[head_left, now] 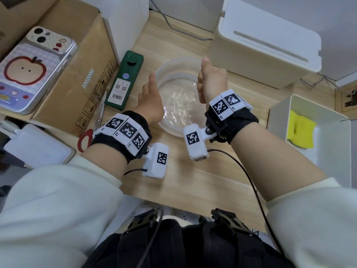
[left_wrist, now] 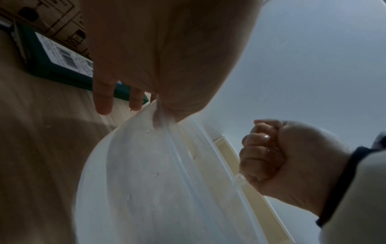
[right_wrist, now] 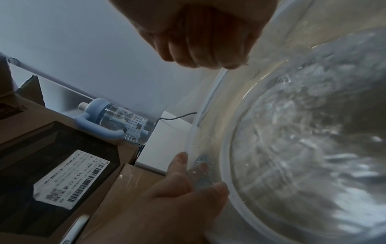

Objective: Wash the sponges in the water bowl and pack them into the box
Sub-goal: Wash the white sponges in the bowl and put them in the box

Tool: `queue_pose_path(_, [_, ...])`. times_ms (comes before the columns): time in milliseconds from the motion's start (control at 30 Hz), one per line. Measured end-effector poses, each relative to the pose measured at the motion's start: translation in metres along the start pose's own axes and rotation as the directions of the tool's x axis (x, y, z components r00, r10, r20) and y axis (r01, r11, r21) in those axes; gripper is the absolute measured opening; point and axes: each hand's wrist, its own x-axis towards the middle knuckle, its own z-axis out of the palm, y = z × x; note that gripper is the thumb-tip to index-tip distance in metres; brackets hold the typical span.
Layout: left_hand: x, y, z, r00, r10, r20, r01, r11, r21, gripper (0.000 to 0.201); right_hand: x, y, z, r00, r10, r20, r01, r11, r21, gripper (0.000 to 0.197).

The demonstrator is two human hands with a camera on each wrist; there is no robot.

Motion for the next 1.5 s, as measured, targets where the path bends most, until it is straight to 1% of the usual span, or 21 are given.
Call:
queue_pose_path(300, [0.001,0.001,0.001,1.0,-0.013,-0.013,0.013,1.0,-0.006,0.085,0.002,0.001,0.003,0.996,0.088,-0.02,-0.088,0.996,0.011,0.052])
queue_pose_path(400, [0.002,0.001,0.002,1.0,-0.015,-0.016,0.015,1.0,-0.001,0.085,0.001,0.007,-0.001,0.991,0.104,0.088,-0.103,0.995,-0.017,0.049])
queue_pose_path(533, [0.004,0.001,0.002,1.0,-0.007,-0.017,0.007,1.0,0.022,0.084,-0.005,0.012,-0.008,0.965,0.086,0.247,-0.058,0.992,-0.116,0.043])
queue_pose_path(633, [0.005,-0.001,0.001,1.0,-0.013,-0.009,0.013,1.0,0.026,0.088,-0.012,0.011,-0.015,0.922,0.157,0.355,-0.149,0.988,-0.05,0.043])
queue_pose_path(700, [0.0,0.001,-0.001,1.0,-0.009,-0.029,0.011,0.997,0.08,0.097,-0.018,0.008,-0.022,0.884,0.171,0.436,-0.207,0.978,0.037,0.032])
queue_pose_path(733, [-0.004,0.004,-0.003,0.998,0.025,-0.053,-0.021,0.997,0.079,0.103,-0.022,0.007,-0.026,0.871,0.161,0.464,-0.229,0.969,0.095,0.028])
queue_pose_path(767, [-0.008,0.009,-0.004,0.993,0.095,-0.076,-0.094,0.995,0.023,0.108,-0.025,0.006,-0.031,0.87,0.141,0.472,-0.239,0.959,0.153,0.032])
queue_pose_path(800, [-0.015,0.016,-0.004,0.979,0.188,-0.079,-0.194,0.978,-0.082,0.108,-0.029,0.004,-0.038,0.87,0.109,0.482,-0.237,0.948,0.213,0.04])
queue_pose_path(833, [-0.021,0.024,-0.005,0.958,0.28,-0.058,-0.286,0.932,-0.224,0.103,-0.032,0.003,-0.044,0.869,0.079,0.489,-0.235,0.935,0.267,0.045])
queue_pose_path(867, [-0.029,0.031,-0.006,0.937,0.348,-0.023,-0.331,0.867,-0.374,0.095,-0.036,0.001,-0.049,0.867,0.059,0.495,-0.242,0.918,0.313,0.046])
queue_pose_path(933, [-0.042,0.05,0.002,0.911,0.411,0.014,-0.325,0.741,-0.587,0.069,-0.042,-0.001,-0.067,0.86,0.038,0.509,-0.262,0.889,0.376,0.043])
queue_pose_path(967, [-0.047,0.06,0.008,0.91,0.414,0.0,-0.321,0.703,-0.634,0.054,-0.045,-0.002,-0.078,0.863,0.028,0.504,-0.253,0.888,0.383,0.041])
queue_pose_path(1033, [-0.054,0.078,0.021,0.91,0.411,-0.05,-0.343,0.681,-0.647,0.027,-0.048,0.001,-0.103,0.885,0.021,0.466,-0.187,0.932,0.312,0.038])
queue_pose_path(1100, [-0.056,0.096,0.036,0.903,0.423,-0.069,-0.366,0.677,-0.639,0.015,-0.049,0.009,-0.135,0.913,-0.023,0.407,-0.072,0.973,0.217,0.029])
queue_pose_path(1133, [-0.057,0.102,0.043,0.904,0.424,-0.047,-0.351,0.678,-0.645,0.009,-0.05,0.015,-0.151,0.924,-0.056,0.377,-0.013,0.984,0.179,0.022])
queue_pose_path(1167, [-0.058,0.111,0.052,0.903,0.43,0.01,-0.315,0.677,-0.665,0.002,-0.051,0.022,-0.17,0.933,-0.084,0.35,0.034,0.989,0.147,0.015])
queue_pose_path(1233, [-0.059,0.134,0.079,0.871,0.463,0.166,-0.232,0.685,-0.691,0.021,-0.054,0.035,-0.212,0.943,-0.117,0.311,0.078,0.988,0.134,0.013])
queue_pose_path(1300, [-0.061,0.155,0.107,0.848,0.462,0.261,-0.179,0.712,-0.679,0.027,-0.056,0.047,-0.246,0.955,-0.112,0.275,0.07,0.985,0.156,0.015])
queue_pose_path(1400, [-0.06,0.181,0.15,0.876,0.404,0.265,-0.128,0.723,-0.679,0.02,-0.053,0.075,-0.293,0.994,0.0,0.113,-0.015,0.991,0.137,0.013])
queue_pose_path(1467, [-0.055,0.188,0.172,0.906,0.353,0.234,-0.12,0.745,-0.656,0.015,-0.049,0.098,-0.318,0.993,0.115,0.001,-0.115,0.99,0.076,0.008])
queue_pose_path(1500, [-0.05,0.188,0.183,0.923,0.313,0.223,-0.105,0.764,-0.637,0.022,-0.047,0.108,-0.328,0.985,0.171,-0.025,-0.17,0.985,0.023,0.006])
